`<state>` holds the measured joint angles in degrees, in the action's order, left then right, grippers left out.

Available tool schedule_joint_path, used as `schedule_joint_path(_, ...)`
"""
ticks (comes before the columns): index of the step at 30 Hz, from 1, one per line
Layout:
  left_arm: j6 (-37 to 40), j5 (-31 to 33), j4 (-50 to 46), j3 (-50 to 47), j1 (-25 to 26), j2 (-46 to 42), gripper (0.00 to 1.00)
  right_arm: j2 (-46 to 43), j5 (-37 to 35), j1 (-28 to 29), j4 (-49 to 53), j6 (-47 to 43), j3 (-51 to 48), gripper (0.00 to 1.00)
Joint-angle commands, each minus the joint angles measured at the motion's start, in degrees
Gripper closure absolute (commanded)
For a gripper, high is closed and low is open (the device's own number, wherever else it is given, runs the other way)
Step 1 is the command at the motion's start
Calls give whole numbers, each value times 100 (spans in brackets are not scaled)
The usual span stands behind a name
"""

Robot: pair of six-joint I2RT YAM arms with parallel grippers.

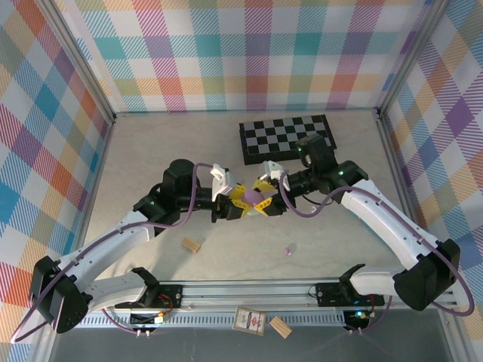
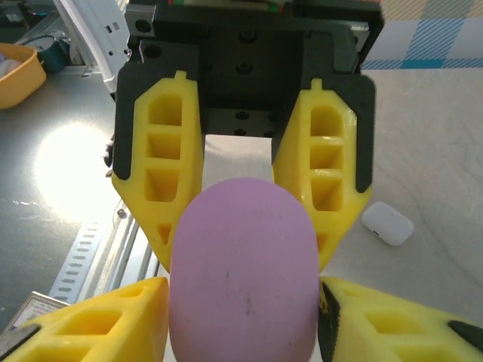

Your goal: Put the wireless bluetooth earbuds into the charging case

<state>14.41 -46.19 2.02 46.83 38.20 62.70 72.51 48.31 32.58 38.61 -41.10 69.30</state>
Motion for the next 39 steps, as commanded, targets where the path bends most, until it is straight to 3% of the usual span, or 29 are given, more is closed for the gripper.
schedule_joint_path(1,71,11,298,-181,48,-152,63,-149,259,-119,-84,-49,-39,38)
schedule_joint_path(7,67,215,475,-374,38,-295,63,-167,228,-169,-157,41,-26,35)
schedule_joint_path(13,-110,330,853,-547,30,-366,62,-63,458,-161,-197,-3,-36,25)
schedule_joint_path(18,-285,320,1151,-588,30,-333,62,10,237,-88,-358,84,-39,17)
schedule_joint_path(39,-116,212,1011,-615,30,-434,62,-162,-457,-217,-765,691,-44,14)
